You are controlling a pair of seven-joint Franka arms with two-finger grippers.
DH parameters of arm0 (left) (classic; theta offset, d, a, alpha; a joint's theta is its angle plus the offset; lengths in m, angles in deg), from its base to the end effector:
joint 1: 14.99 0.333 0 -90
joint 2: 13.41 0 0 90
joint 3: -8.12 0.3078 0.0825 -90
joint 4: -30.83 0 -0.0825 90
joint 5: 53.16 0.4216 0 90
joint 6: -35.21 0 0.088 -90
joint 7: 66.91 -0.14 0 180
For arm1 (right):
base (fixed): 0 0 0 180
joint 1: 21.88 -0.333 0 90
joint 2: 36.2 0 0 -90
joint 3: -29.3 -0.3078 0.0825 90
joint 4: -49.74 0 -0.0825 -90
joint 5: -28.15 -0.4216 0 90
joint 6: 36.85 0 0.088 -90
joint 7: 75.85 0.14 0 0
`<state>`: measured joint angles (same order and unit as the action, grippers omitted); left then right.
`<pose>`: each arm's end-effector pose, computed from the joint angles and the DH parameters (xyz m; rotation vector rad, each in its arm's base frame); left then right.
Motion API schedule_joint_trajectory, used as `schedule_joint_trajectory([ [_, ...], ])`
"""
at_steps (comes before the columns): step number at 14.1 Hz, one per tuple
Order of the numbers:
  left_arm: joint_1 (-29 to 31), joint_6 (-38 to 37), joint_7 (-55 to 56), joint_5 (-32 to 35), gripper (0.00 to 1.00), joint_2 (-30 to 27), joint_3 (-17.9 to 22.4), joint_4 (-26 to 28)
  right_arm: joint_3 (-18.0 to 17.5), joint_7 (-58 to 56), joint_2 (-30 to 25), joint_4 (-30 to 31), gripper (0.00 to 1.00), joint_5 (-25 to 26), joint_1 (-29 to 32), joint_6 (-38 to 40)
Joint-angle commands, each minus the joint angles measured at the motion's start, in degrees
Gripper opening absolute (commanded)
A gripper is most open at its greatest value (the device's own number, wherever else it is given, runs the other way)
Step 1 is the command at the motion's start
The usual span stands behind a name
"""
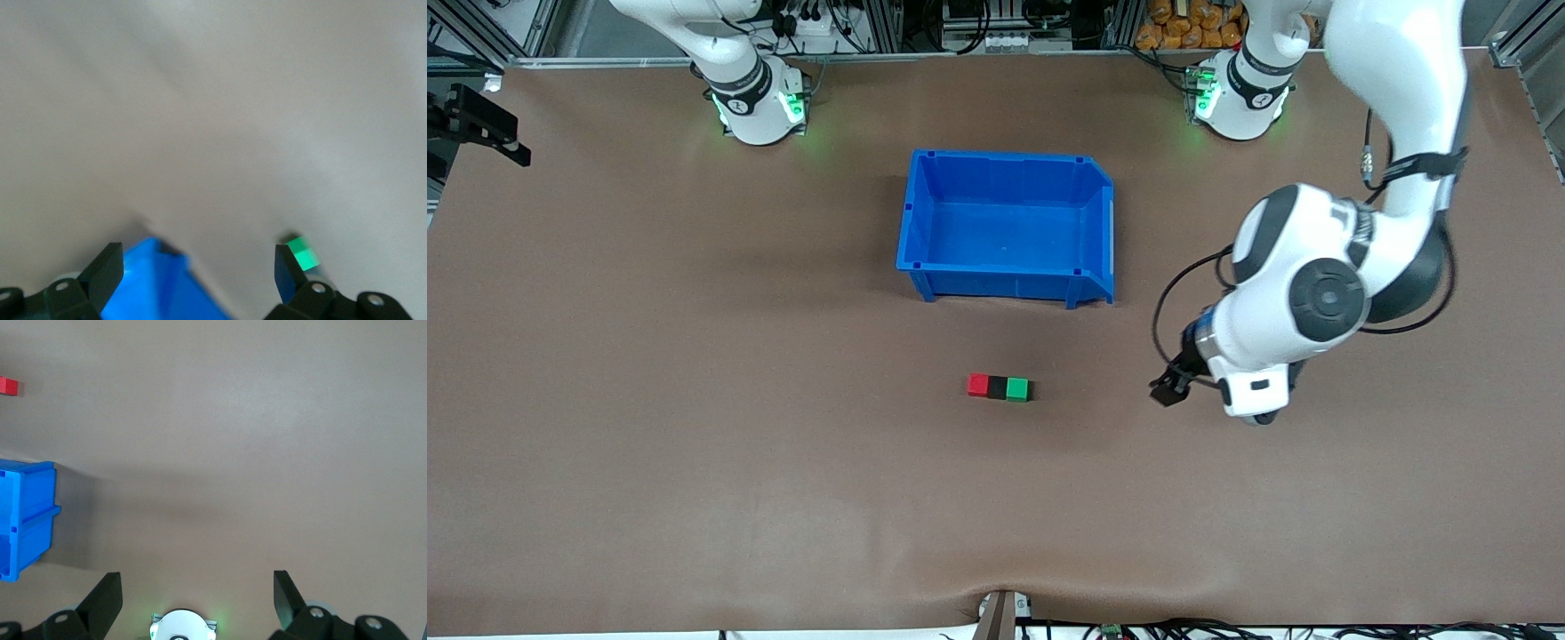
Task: Attach green and red cubes to black cube
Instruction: 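Open the left gripper and lift it away from the cubes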
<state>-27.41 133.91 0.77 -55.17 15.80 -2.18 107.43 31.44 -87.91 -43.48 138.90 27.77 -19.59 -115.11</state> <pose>0.6702 -0.2633 0.3813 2.8737 1.2309 -0.2648 0.5260 -0.0410 0.6447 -3.1129 -0.2101 0.0952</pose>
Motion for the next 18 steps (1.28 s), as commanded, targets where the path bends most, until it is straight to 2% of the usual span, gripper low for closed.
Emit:
schedule_joint_trajectory([
  [1,4.14,-6.31,-14.8,0.08,1.0,-6.61,-0.33,2.5,-0.04,-1.03,-0.64,0.31,1.0,0.46,0.88,-0.23],
  [5,8.54,-12.64,-28.08,2.44,1.0,-14.51,-0.16,4.25,1.28,-0.77,-0.55,0.22,1.0,-0.41,0.7,0.3],
  [10,13.2,-12.75,-39.71,4.46,1.0,-25.24,-0.33,12.58,1.37,-0.24,-0.63,0.22,1.0,-0.5,0.09,0.91],
  [13,13.21,-13.01,-44.01,5.09,1.0,-29.64,-0.42,15.15,1.37,-0.24,-0.63,0.22,1.0,-0.5,0.09,1.18],
  [18,13.56,-12.92,-54.21,7.11,1.0,-38.16,-0.16,22.79,1.37,-0.33,-0.63,0.22,1.0,-0.42,0.17,1.09],
])
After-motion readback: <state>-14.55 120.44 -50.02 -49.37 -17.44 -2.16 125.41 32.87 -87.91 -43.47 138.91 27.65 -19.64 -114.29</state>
